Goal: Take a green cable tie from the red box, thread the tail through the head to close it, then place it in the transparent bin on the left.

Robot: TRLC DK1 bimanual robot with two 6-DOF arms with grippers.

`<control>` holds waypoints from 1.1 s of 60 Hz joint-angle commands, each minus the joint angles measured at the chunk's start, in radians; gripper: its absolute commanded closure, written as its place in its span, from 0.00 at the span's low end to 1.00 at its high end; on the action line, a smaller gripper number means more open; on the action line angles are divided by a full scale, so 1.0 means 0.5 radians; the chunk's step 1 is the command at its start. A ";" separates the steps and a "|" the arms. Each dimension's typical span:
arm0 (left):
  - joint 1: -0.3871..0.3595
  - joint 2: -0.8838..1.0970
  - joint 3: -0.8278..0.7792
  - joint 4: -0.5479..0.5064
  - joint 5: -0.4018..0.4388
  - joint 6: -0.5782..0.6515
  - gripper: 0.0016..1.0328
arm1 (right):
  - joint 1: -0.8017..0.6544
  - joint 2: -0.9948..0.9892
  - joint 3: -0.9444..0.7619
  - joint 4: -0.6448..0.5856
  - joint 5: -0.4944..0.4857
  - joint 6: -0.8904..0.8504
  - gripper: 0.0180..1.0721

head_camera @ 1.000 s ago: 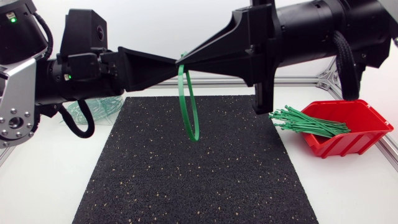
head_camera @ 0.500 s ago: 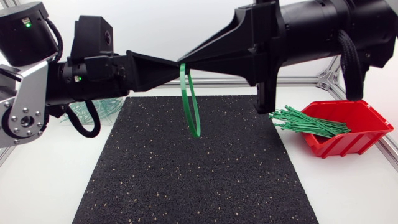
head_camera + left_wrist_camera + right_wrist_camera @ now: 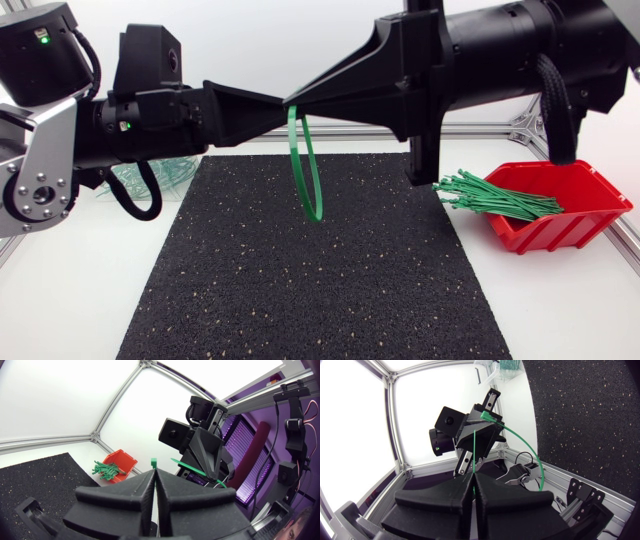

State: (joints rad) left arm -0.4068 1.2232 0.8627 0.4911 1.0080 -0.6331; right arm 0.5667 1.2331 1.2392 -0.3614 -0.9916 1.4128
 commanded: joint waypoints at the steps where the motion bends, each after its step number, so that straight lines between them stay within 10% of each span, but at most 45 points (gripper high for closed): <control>1: 0.013 0.008 0.014 0.036 -0.007 -0.056 0.97 | 0.002 0.046 -0.049 0.030 -0.014 0.067 0.95; 66: 0.013 -0.026 -0.004 0.039 -0.013 -0.056 0.97 | -0.029 0.062 -0.089 0.103 -0.014 0.083 0.95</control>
State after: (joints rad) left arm -0.4068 1.2221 0.8627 0.4911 1.0077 -0.6331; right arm 0.5480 1.2572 1.2224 -0.3172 -0.9920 1.4151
